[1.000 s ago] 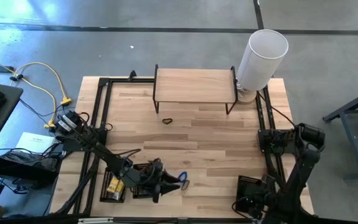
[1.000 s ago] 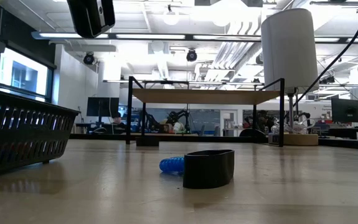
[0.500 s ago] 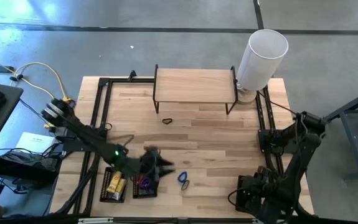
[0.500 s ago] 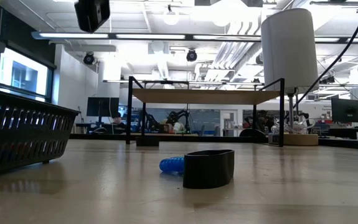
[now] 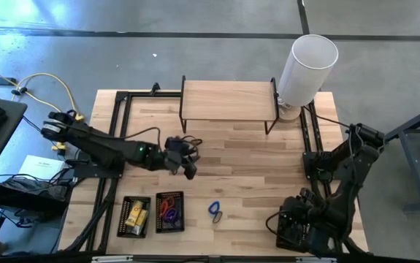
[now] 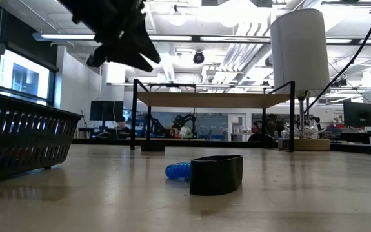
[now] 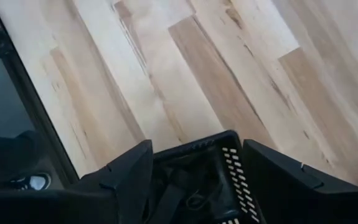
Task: Pick & Place Office Desk Supplies
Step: Put the black rubber band into the right black basket
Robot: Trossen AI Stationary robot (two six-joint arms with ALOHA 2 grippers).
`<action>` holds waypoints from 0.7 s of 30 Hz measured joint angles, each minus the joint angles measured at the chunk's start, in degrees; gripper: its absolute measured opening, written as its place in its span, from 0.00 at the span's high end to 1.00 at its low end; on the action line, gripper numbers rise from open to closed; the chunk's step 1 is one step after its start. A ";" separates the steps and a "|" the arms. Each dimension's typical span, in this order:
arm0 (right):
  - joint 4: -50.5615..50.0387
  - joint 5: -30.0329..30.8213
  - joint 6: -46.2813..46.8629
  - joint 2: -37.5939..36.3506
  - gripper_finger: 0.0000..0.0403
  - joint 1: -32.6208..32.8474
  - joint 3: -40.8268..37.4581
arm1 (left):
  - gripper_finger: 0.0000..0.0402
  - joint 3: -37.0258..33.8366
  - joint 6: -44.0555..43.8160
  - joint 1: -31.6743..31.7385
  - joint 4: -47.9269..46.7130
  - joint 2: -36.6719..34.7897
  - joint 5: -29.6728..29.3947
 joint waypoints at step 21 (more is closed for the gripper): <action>-12.27 -0.59 -1.59 -1.78 0.41 -6.19 0.00 | 0.30 -0.02 -8.52 20.09 -3.23 12.09 22.96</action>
